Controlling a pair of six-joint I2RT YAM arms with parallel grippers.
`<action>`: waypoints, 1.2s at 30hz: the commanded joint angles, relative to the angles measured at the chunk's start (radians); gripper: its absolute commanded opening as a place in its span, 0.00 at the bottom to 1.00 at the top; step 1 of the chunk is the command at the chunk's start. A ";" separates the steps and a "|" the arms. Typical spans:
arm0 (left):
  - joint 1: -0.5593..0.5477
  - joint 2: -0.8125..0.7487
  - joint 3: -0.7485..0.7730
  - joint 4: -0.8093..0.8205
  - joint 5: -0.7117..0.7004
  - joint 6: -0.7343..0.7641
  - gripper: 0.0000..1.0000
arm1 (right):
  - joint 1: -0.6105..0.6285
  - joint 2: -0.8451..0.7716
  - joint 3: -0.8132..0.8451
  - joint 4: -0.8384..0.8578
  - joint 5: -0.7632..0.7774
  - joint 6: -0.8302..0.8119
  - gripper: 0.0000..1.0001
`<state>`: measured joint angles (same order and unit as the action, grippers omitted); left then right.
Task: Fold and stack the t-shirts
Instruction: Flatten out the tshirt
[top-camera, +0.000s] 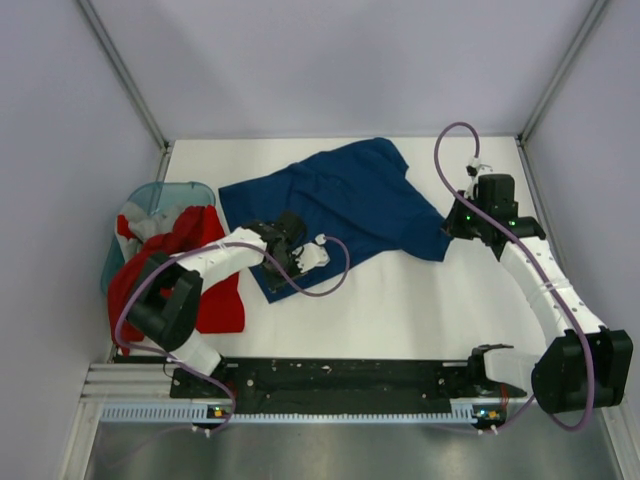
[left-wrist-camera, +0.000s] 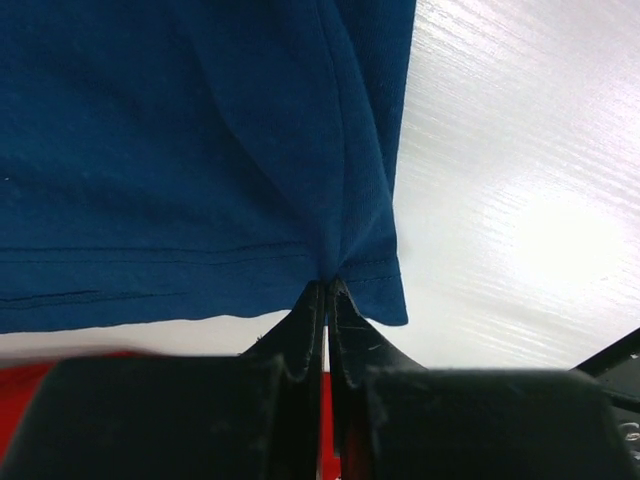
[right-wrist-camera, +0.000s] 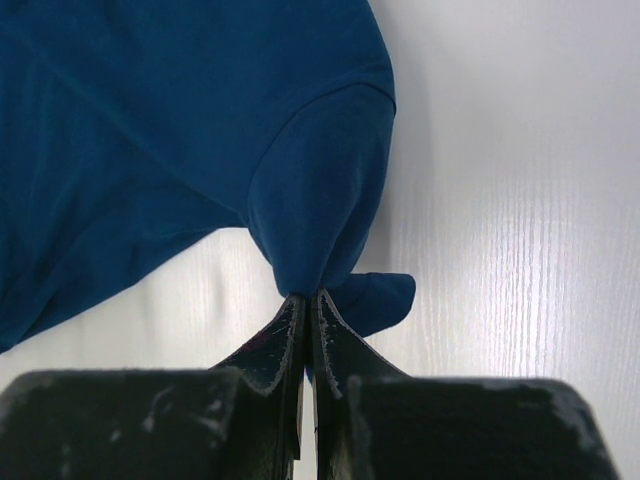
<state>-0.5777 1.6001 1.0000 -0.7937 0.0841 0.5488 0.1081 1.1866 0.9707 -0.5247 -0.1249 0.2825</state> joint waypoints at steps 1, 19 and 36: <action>0.004 -0.031 0.031 0.005 -0.032 -0.013 0.00 | -0.013 -0.036 0.017 0.002 0.019 -0.019 0.00; 0.122 -0.514 0.517 0.022 -0.714 0.161 0.00 | -0.096 -0.261 0.588 -0.098 0.113 -0.014 0.00; 0.127 -0.537 1.074 -0.236 -0.494 0.043 0.00 | -0.096 -0.294 0.856 -0.176 -0.073 0.006 0.00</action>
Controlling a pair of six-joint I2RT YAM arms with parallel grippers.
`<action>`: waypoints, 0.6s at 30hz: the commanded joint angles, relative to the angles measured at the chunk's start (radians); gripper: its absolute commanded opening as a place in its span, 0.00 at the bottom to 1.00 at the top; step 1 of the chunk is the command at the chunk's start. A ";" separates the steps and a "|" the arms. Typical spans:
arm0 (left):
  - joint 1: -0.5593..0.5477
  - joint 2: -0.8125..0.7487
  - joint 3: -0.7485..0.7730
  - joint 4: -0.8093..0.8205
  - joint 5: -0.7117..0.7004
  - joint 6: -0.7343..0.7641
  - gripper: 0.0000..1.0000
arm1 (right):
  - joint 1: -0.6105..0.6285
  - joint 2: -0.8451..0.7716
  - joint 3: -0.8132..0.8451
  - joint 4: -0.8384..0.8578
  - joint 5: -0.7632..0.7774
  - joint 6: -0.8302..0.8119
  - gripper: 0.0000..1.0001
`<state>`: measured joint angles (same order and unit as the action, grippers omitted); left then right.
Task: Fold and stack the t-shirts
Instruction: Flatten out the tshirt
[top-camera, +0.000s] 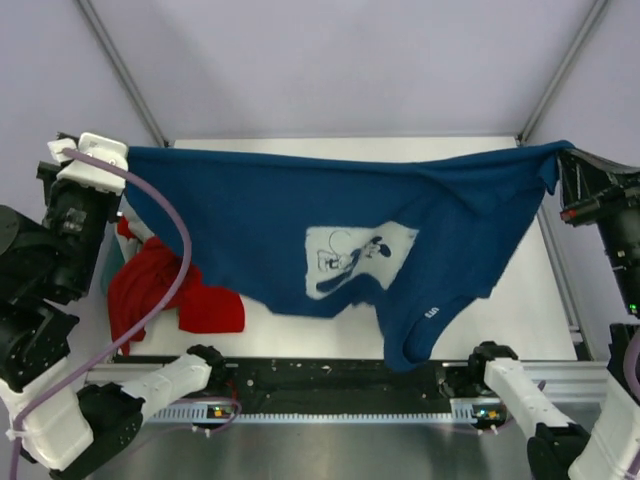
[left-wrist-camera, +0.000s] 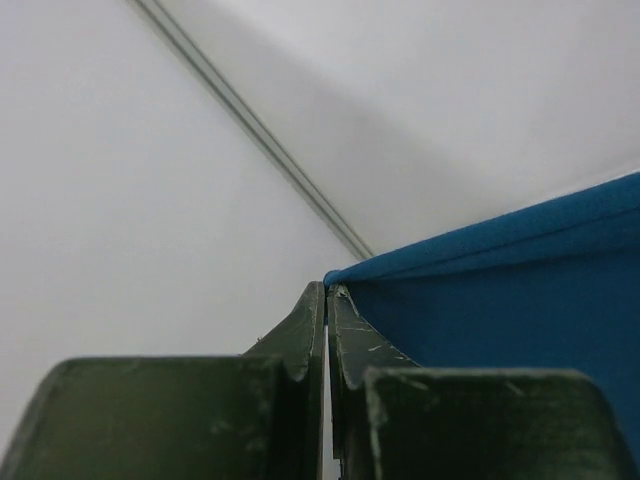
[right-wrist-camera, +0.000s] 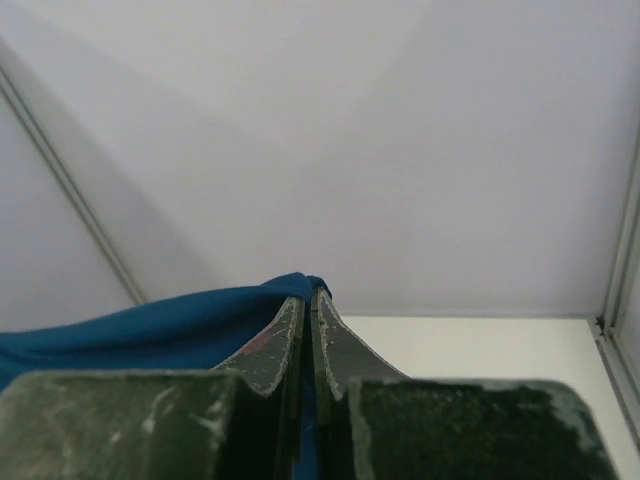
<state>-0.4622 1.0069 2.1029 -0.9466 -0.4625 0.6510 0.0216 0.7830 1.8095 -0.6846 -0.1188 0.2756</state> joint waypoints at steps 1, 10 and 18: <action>0.013 0.068 -0.053 -0.069 0.048 -0.054 0.00 | -0.009 0.149 0.019 -0.016 -0.105 0.014 0.00; 0.011 0.323 -0.015 0.153 0.047 -0.016 0.00 | -0.009 0.645 0.336 0.076 -0.318 0.129 0.00; 0.013 0.602 0.241 0.523 -0.057 0.113 0.00 | -0.239 1.007 0.796 0.357 -0.383 0.555 0.00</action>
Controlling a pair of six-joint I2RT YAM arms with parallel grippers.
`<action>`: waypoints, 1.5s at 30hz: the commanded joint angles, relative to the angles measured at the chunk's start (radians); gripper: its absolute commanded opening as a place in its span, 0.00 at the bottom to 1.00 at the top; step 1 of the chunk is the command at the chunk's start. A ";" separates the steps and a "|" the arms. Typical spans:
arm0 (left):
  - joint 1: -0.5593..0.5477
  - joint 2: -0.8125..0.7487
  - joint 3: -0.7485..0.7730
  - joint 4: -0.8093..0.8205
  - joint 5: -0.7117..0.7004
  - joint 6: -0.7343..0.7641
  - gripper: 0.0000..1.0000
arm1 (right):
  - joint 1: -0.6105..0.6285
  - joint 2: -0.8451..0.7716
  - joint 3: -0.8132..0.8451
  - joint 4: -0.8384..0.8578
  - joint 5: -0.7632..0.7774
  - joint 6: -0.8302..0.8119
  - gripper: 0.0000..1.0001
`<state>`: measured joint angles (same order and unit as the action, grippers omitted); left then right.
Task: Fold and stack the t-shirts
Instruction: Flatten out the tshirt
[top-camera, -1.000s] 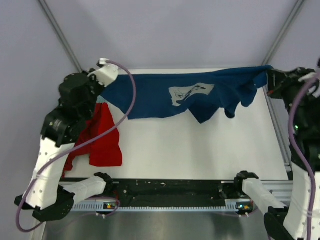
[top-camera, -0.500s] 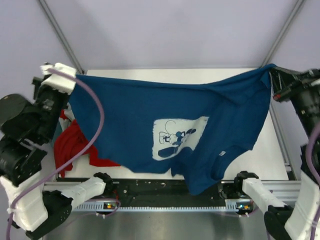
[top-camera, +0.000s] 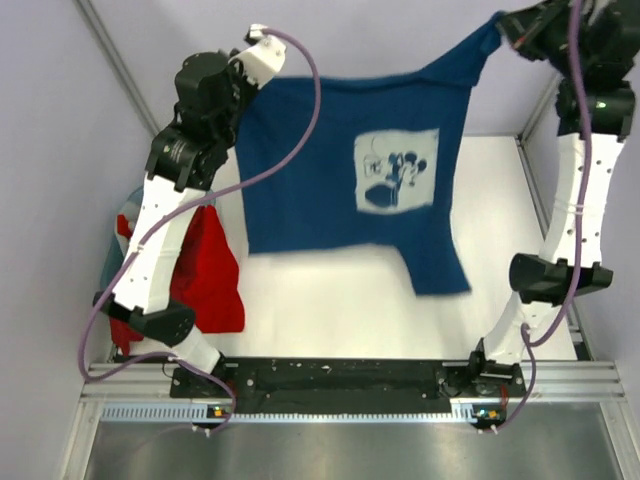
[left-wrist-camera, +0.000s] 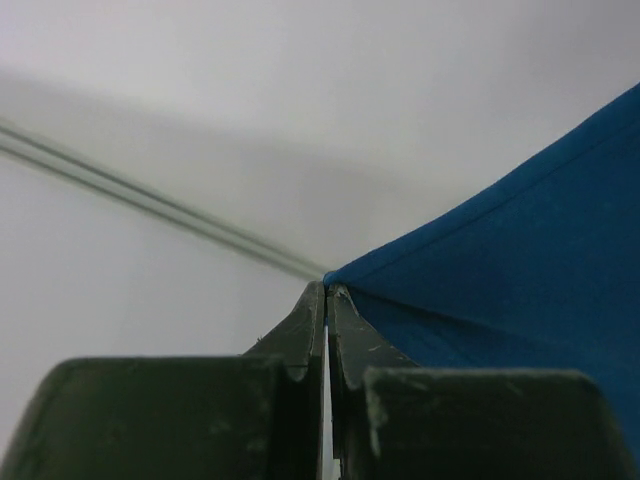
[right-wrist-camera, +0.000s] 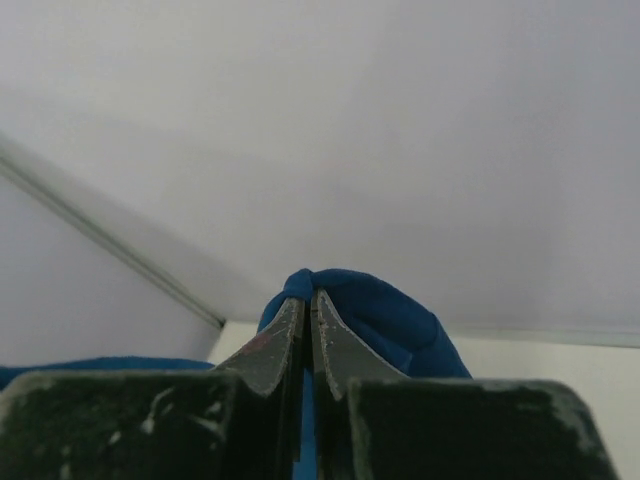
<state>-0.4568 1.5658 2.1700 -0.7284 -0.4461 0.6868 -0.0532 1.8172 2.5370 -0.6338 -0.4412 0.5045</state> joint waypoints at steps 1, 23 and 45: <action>0.007 0.063 0.191 0.335 -0.081 0.112 0.00 | -0.206 -0.039 0.031 0.366 -0.080 0.380 0.00; -0.009 -0.414 -1.186 0.126 0.030 -0.038 0.00 | -0.076 -1.116 -1.708 -0.136 -0.099 0.017 0.00; -0.005 -0.356 -1.483 0.290 0.020 -0.202 0.00 | -0.062 -0.951 -2.029 0.253 0.001 0.184 0.00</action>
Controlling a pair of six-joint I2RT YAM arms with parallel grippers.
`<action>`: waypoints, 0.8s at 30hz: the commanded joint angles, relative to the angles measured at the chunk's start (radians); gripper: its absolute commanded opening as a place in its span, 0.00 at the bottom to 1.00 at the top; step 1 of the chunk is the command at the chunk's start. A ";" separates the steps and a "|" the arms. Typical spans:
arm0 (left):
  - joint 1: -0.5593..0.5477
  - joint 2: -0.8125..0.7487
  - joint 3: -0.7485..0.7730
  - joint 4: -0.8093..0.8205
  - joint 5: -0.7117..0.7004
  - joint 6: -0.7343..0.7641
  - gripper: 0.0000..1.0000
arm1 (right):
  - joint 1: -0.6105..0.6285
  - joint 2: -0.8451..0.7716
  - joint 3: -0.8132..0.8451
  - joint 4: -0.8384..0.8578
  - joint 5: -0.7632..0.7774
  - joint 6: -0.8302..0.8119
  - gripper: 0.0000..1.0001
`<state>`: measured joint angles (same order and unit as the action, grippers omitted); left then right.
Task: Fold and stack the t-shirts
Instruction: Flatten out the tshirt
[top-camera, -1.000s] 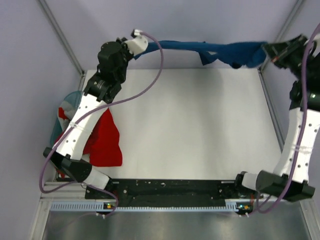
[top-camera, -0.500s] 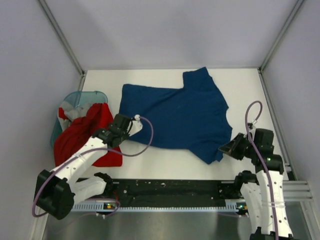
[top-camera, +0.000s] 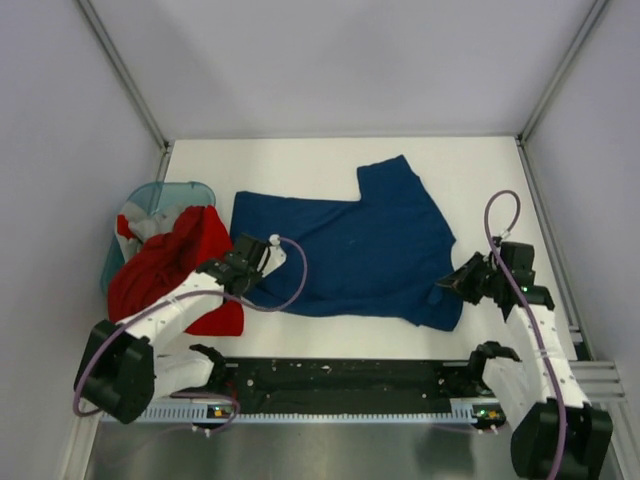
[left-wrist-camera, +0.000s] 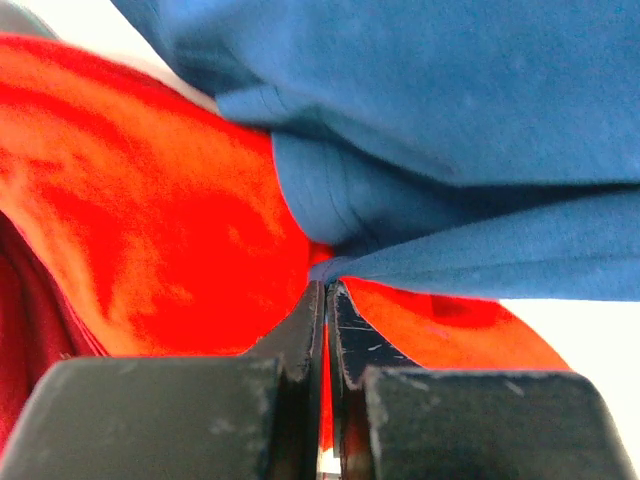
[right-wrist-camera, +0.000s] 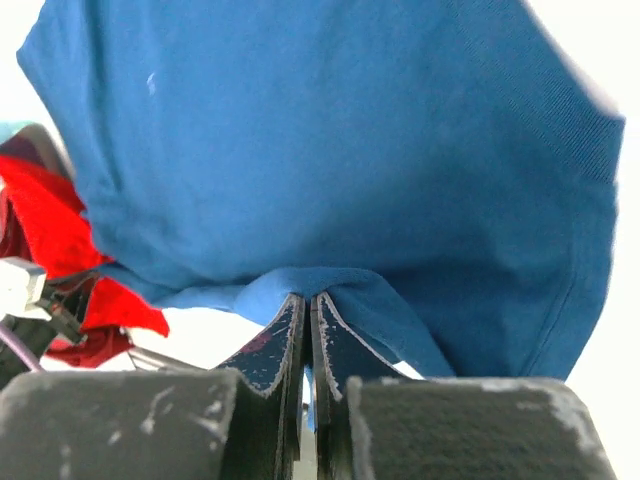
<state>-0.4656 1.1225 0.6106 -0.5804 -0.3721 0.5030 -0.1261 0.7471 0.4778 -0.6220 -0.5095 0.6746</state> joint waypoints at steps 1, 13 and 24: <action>0.007 0.112 0.099 0.154 -0.065 -0.018 0.00 | 0.011 0.153 0.044 0.276 0.086 0.008 0.00; 0.054 0.336 0.235 0.232 -0.217 -0.006 0.00 | 0.011 0.472 0.160 0.481 0.121 -0.092 0.00; 0.056 0.379 0.241 0.223 -0.209 -0.009 0.00 | 0.025 0.615 0.240 0.504 0.028 -0.188 0.00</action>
<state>-0.4137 1.5036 0.8314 -0.3836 -0.5560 0.4995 -0.1242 1.3437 0.6571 -0.1761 -0.4534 0.5423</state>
